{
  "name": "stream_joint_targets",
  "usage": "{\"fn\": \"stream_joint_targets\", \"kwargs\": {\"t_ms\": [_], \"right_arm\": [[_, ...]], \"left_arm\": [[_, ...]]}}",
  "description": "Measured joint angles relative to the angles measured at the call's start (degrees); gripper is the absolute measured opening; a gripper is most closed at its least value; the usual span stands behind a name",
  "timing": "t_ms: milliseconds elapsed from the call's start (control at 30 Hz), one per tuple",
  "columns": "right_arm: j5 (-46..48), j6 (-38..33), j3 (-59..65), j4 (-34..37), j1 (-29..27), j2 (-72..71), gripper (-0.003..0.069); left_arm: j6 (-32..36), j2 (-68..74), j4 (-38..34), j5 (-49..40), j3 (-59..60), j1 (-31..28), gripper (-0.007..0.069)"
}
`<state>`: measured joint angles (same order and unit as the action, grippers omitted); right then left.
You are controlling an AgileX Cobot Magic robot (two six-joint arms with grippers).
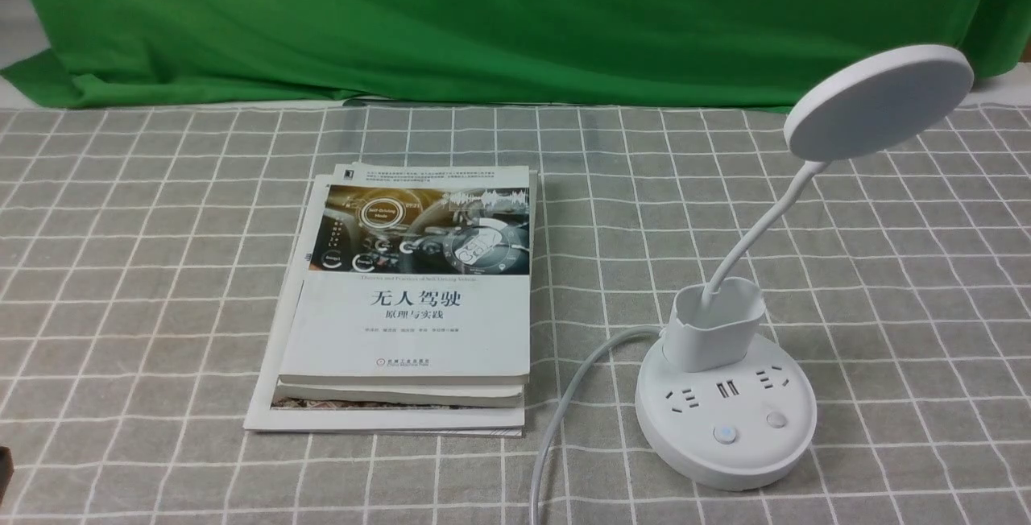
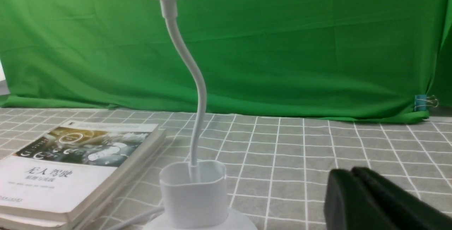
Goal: Turn off the desk lamp on the grey coffee tablecloth by hand.
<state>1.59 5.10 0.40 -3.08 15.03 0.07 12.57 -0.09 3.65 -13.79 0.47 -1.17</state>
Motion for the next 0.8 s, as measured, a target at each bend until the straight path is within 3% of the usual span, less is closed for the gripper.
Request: {"fn": "stream_joint_targets", "kwargs": {"t_ms": [133, 367, 800], "right_arm": [[0.7, 0.0, 0.0, 0.0, 0.0, 0.0, 0.0049], [13.0, -0.2, 0.0, 0.0, 0.0, 0.0, 0.0048], [13.9, -0.2, 0.0, 0.1, 0.0, 0.0, 0.0043]], "left_arm": [[0.0, 0.0, 0.0, 0.0, 0.0, 0.0, 0.002], [0.0, 0.1, 0.0, 0.0, 0.0, 0.0, 0.002], [0.0, 0.1, 0.0, 0.0, 0.0, 0.0, 0.002]]}}
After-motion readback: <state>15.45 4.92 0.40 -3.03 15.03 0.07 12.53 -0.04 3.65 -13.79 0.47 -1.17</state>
